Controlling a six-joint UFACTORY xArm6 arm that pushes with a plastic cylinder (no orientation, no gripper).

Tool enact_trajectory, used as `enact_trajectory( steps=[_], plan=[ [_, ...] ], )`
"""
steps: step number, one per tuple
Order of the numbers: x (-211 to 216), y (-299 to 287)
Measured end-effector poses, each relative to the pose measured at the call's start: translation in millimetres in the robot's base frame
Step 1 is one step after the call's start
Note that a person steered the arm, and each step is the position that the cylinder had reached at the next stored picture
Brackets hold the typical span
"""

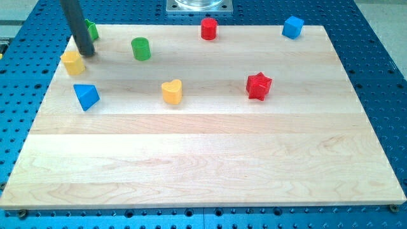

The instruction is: Move the heart to the right of the red star

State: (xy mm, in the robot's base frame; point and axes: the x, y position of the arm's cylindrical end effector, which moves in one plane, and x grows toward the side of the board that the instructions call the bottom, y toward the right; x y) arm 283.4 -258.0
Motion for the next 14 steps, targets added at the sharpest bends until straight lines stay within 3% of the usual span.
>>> enact_trajectory(
  steps=[1, 2, 3, 4, 7, 10, 12, 14],
  plan=[
    [64.4, -22.5],
    [108.5, -9.8],
    [92.6, 1.9],
    [95.3, -29.4],
    [216.7, -46.2],
    [208.5, -22.5],
    [192.4, 98.4],
    [124.5, 213.7]
  ],
)
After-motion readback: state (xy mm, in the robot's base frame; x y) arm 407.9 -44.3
